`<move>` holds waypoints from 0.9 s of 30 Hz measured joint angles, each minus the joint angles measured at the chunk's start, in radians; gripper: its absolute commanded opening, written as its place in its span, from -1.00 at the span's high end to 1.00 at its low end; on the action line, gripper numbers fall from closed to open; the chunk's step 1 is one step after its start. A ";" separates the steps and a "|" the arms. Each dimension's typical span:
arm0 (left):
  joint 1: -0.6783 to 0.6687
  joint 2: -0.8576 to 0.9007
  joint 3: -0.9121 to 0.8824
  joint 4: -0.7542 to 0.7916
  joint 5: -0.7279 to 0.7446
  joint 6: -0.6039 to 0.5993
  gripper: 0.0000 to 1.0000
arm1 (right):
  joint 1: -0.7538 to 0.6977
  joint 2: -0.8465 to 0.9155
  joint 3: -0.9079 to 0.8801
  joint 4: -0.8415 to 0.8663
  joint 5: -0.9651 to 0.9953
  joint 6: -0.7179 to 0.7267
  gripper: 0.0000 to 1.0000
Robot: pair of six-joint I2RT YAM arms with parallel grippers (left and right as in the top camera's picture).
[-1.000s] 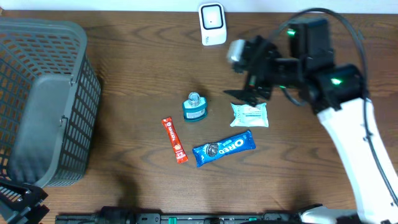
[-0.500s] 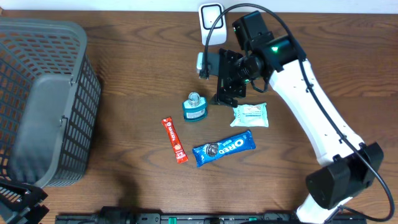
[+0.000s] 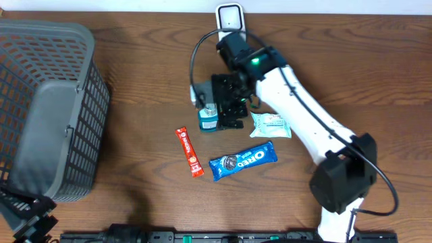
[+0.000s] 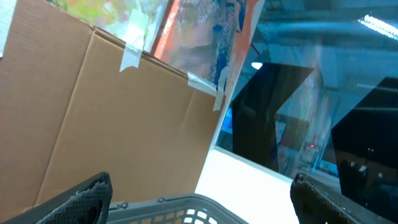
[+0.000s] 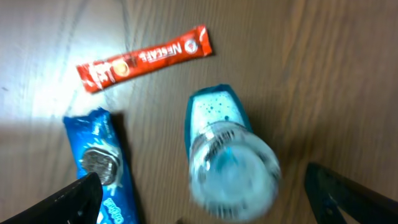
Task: Scan the item barcode
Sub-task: 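Lower the right gripper over the spray bottle and close on its cap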
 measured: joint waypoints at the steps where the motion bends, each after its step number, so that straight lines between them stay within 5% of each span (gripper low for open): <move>1: 0.000 0.000 -0.005 0.000 0.001 0.000 -0.83 | 0.008 0.011 0.000 0.001 0.017 0.000 -0.99; 15: 0.000 0.000 -0.009 0.002 0.002 0.000 -0.84 | 0.042 0.089 0.000 0.116 0.119 -0.002 -0.97; 17: 0.000 0.000 -0.009 0.002 0.002 0.000 -0.84 | 0.042 0.089 0.000 0.146 0.120 0.006 -0.75; 23: 0.000 0.000 -0.009 0.002 0.002 0.000 -0.84 | 0.042 0.093 0.000 0.185 0.104 0.040 -0.57; 27: 0.000 0.000 -0.009 0.002 0.002 0.000 -0.84 | 0.042 0.105 0.000 0.184 0.084 0.050 -0.24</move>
